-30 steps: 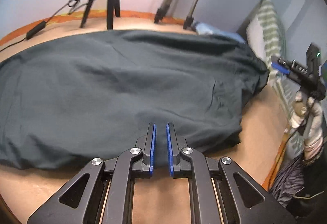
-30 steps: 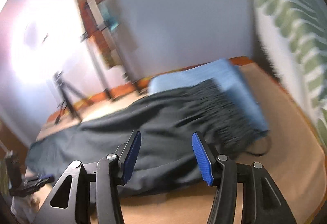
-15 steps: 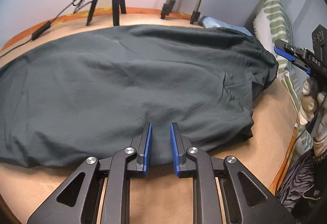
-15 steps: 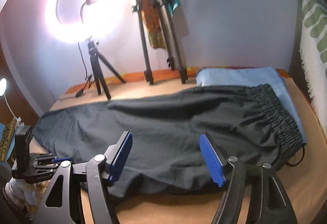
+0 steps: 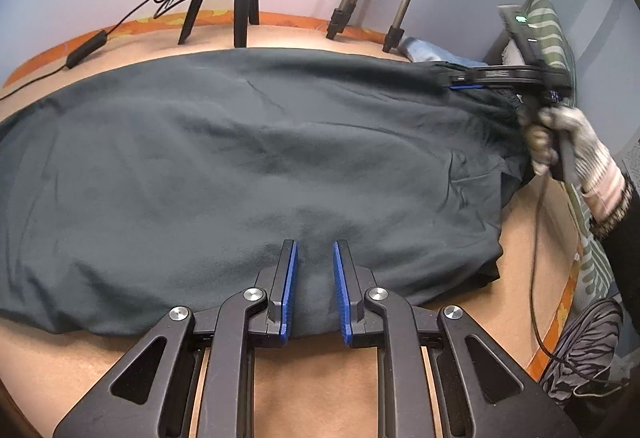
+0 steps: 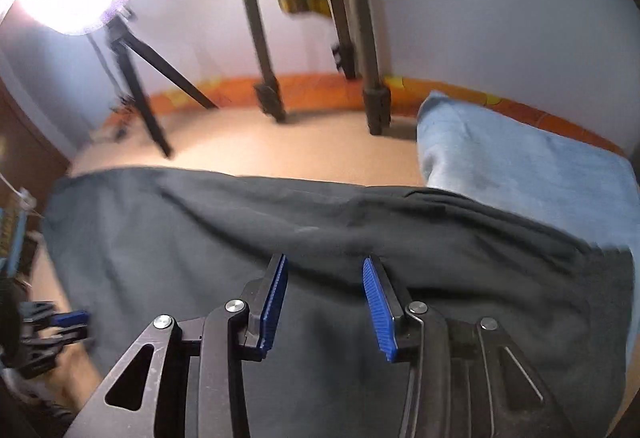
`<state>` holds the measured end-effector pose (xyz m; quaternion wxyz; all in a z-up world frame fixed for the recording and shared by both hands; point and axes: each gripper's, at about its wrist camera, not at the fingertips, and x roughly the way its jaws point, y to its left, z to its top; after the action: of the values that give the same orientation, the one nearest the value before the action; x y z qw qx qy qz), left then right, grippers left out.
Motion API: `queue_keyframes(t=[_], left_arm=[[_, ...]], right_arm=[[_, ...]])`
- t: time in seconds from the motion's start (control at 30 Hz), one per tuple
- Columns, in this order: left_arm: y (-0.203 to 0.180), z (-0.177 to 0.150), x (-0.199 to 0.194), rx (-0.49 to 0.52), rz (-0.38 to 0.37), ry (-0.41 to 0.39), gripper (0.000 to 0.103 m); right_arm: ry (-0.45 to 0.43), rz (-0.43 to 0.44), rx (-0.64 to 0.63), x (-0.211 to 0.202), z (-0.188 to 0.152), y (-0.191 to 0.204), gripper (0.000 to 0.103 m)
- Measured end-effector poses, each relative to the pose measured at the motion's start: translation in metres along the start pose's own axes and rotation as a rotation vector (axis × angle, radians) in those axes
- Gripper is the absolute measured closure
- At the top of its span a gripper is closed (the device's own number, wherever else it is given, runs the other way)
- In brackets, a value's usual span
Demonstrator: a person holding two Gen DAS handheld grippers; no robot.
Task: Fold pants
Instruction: 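Open the right gripper on the waistband and move both tools along the pants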
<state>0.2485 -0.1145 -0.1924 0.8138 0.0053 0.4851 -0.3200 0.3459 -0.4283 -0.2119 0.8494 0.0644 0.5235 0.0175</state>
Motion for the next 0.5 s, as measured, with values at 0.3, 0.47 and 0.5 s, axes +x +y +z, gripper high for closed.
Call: queue_keyframes(t=[0.3, 0.47, 0.5], left_arm=[[0.017, -0.004, -0.011, -0.051, 0.008, -0.019, 0.087], [0.02, -0.006, -0.017, -0.059, 0.014, -0.026, 0.087], [0.019, -0.006, -0.017, -0.055, 0.012, -0.026, 0.087]], right_arm=[[-0.068, 0.041, 0.121, 0.0, 0.016, -0.029, 0.065], [-0.104, -0.054, 0.044, -0.017, 0.028, -0.035, 0.063], [-0.104, -0.06, -0.003, -0.019, 0.032, -0.034, 0.058]])
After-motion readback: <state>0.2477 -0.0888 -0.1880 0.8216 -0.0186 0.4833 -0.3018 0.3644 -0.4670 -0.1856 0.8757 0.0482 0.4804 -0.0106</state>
